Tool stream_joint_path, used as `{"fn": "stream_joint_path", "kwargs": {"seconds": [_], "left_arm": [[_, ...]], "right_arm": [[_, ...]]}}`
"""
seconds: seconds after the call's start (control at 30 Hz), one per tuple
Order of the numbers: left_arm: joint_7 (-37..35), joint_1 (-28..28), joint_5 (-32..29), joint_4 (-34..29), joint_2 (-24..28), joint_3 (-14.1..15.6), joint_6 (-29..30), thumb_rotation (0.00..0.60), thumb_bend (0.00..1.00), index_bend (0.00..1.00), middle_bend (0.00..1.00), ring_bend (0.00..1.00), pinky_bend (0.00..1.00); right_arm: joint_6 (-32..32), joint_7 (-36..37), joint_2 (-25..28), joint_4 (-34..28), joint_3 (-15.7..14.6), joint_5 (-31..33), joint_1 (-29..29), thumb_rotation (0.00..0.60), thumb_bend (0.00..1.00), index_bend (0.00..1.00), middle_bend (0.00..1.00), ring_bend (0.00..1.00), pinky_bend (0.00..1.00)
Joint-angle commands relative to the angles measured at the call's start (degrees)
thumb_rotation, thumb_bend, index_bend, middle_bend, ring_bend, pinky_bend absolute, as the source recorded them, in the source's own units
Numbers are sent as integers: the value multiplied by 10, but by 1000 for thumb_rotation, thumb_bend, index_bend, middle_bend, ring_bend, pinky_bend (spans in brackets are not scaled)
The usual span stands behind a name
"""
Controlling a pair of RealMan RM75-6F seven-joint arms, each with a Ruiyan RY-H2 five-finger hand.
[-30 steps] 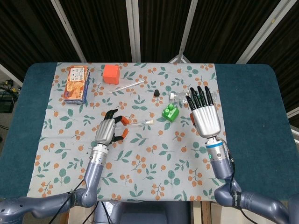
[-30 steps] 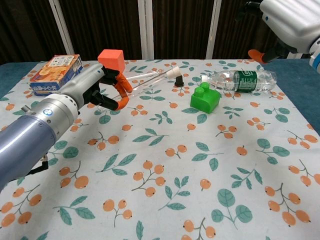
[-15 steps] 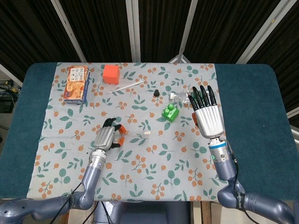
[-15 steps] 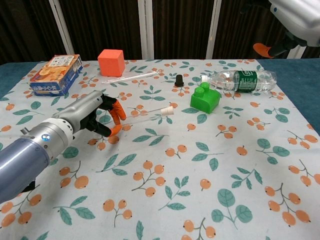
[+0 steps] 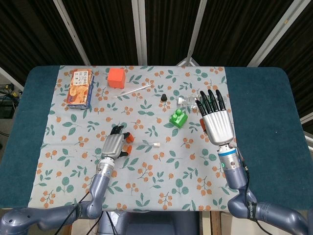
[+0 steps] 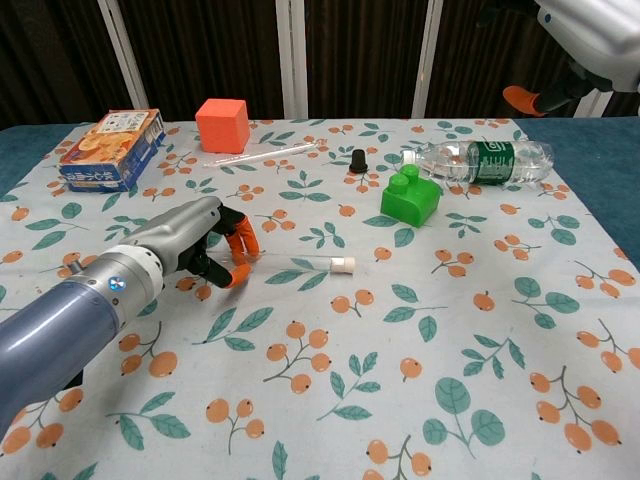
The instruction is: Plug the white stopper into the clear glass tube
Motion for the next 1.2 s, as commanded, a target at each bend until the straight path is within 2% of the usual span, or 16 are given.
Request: {"fn": "stream_joint_path", "kwargs": {"seconds": [0.03, 0.4, 0.6, 0.8, 0.97, 1.1, 1.2], "left_arm": [[7, 0, -4, -5, 2, -1, 0, 600, 752, 496, 546, 93, 0], [41, 2, -28, -25, 15, -4, -1, 600, 522, 450, 506, 93, 0], [58, 3, -38, -30, 18, -6, 6, 600, 374, 383, 448, 90, 0], [71, 4, -49, -47, 27, -13, 13, 600, 345, 348, 350, 84, 0], [69, 5, -48, -78, 45, -32, 30, 600, 345, 326, 299, 64, 0], [58, 11, -36, -114, 71, -49, 50, 600, 345, 298, 291, 55, 0], [49, 21, -14, -149, 105, -52, 65, 600, 345, 231, 264, 55, 0]], "right_arm": [[0, 1, 0, 0, -1, 0, 0, 600, 397, 249, 124, 35, 71], [3, 2, -2, -8, -7, 2, -4, 600, 397, 249, 124, 35, 71], [5, 0, -1, -13, -8, 1, -5, 600, 397, 249, 116, 26, 71], [7, -3, 3, -22, -6, 1, -5, 600, 396, 248, 115, 25, 71], [17, -2, 12, -40, -7, 5, -15, 600, 397, 241, 112, 22, 71], [32, 4, 23, -66, -9, 17, -34, 600, 396, 225, 109, 21, 69], [45, 23, 37, -97, -12, 35, -60, 600, 397, 203, 103, 18, 66]]}}
